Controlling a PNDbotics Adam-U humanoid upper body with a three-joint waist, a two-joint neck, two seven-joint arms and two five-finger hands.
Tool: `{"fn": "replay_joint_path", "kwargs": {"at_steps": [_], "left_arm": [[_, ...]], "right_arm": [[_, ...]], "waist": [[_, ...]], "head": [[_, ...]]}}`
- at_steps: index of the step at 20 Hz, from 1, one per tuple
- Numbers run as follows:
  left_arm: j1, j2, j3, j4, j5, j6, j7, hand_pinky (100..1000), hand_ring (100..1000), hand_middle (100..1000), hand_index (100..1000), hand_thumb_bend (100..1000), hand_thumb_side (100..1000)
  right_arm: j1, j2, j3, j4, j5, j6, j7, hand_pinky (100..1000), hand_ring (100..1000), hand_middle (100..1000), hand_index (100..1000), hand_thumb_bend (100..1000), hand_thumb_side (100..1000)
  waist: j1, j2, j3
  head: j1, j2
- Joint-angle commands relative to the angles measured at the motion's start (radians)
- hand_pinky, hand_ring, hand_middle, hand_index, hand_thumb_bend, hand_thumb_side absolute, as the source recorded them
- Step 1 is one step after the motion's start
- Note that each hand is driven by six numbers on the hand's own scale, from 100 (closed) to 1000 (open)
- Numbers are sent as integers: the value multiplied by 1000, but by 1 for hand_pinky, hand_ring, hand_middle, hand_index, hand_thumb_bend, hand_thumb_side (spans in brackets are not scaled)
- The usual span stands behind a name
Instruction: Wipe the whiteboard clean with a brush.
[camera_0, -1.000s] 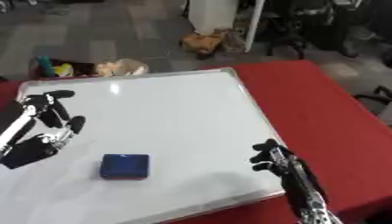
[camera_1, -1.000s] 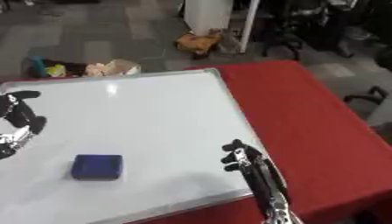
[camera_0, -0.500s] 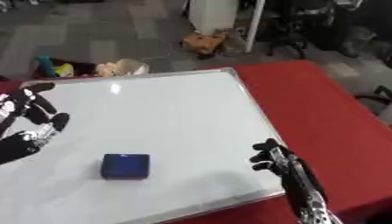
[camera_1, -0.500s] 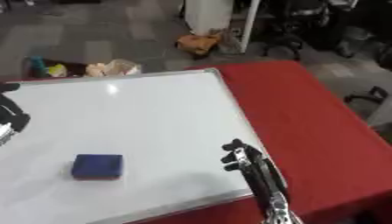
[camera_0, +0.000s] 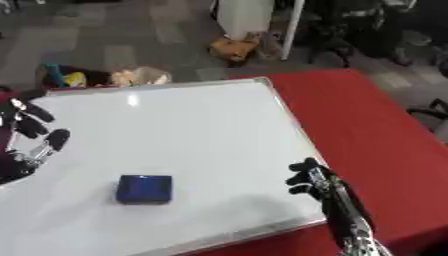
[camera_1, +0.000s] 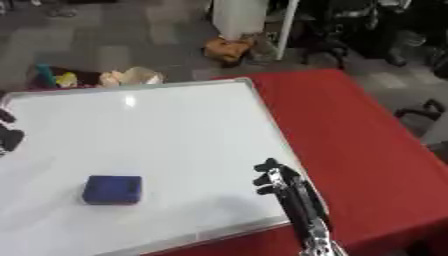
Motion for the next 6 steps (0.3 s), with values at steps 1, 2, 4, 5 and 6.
{"fn": "replay_joint_path", "kwargs": {"at_steps": [1, 2, 4, 5, 6], "left_arm": [[2, 37, 33, -36, 10, -48, -8, 743, 800, 840, 1000, 689, 649], [6, 37, 38, -34, 13, -65, -7, 743, 800, 840, 1000, 689, 649], [9, 37, 45, -22, 14, -91, -5, 743, 800, 840, 1000, 689, 649], [9, 37, 46, -17, 14, -99, -4, 743, 800, 840, 1000, 689, 649], [9, 37, 47, -13, 14, -104, -3, 743, 800, 840, 1000, 689, 649]], "right_arm": [[-4, -14, -7, -9, 4, -2, -4, 605, 638, 482, 687, 100, 875], [-4, -14, -6, -9, 4, -2, -4, 605, 638, 482, 687, 100, 875], [-5, -14, -6, -9, 4, -2, -4, 605, 638, 482, 687, 100, 875], [-5, -14, -6, -8, 4, -2, -4, 605, 638, 482, 687, 100, 875], [-5, -14, -6, -8, 4, -2, -4, 605, 638, 482, 687, 100, 875]], "waist": [[5, -8, 1], [6, -8, 0], [6, -8, 0], [6, -8, 0], [6, -8, 0]], "head": [[-3, 3], [-2, 3], [-2, 3], [-2, 3], [-1, 3]]}}
